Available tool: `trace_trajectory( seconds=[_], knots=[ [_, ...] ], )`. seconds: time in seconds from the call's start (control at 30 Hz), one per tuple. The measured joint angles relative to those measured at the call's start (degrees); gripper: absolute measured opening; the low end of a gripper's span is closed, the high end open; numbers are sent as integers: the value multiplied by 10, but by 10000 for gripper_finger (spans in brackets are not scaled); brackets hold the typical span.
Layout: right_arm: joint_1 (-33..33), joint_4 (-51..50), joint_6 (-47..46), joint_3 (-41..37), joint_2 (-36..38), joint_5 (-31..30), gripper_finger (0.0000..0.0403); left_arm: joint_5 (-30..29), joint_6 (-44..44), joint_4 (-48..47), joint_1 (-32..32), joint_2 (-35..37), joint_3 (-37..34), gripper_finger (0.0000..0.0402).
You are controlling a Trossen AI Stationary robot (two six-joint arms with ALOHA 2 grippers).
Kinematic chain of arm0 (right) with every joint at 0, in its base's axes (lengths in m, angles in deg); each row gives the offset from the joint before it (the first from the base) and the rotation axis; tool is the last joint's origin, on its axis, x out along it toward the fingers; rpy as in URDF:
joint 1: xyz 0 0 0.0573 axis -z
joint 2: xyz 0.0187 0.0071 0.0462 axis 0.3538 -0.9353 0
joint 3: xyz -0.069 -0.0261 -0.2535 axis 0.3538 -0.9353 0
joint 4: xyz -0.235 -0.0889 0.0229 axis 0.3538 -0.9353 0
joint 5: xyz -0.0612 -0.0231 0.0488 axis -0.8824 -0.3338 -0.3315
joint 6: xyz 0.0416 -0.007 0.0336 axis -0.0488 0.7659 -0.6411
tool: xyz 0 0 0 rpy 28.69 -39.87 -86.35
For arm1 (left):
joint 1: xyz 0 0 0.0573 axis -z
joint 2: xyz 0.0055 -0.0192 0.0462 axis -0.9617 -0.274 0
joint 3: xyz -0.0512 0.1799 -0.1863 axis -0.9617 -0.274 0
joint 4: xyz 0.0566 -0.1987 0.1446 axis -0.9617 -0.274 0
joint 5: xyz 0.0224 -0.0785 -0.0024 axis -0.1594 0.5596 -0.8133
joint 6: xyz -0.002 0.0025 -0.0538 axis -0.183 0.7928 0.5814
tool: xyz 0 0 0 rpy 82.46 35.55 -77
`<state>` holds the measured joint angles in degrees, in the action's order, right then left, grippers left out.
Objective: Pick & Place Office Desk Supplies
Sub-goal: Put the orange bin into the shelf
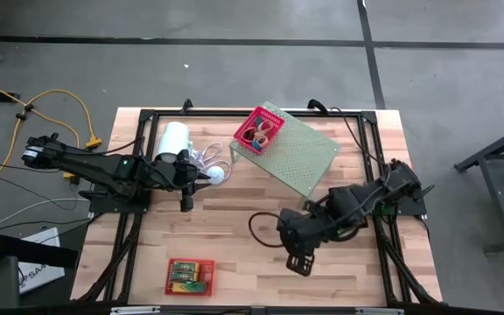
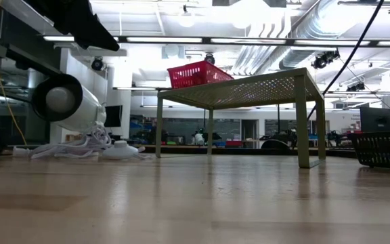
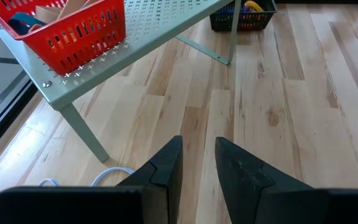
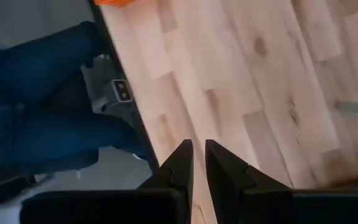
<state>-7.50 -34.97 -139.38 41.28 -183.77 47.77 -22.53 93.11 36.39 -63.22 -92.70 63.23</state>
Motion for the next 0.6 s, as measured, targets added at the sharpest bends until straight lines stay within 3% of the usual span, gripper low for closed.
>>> trace_trajectory(
  seconds=[0.33, 0.6],
  knots=[
    [-8, 81, 61, 0, 0, -3, 30, 0, 0, 1, 0, 0, 0, 89],
    [-4, 231, 62, 0, 0, -5, 30, 0, 0, 1, 0, 0, 0, 89]
  ],
)
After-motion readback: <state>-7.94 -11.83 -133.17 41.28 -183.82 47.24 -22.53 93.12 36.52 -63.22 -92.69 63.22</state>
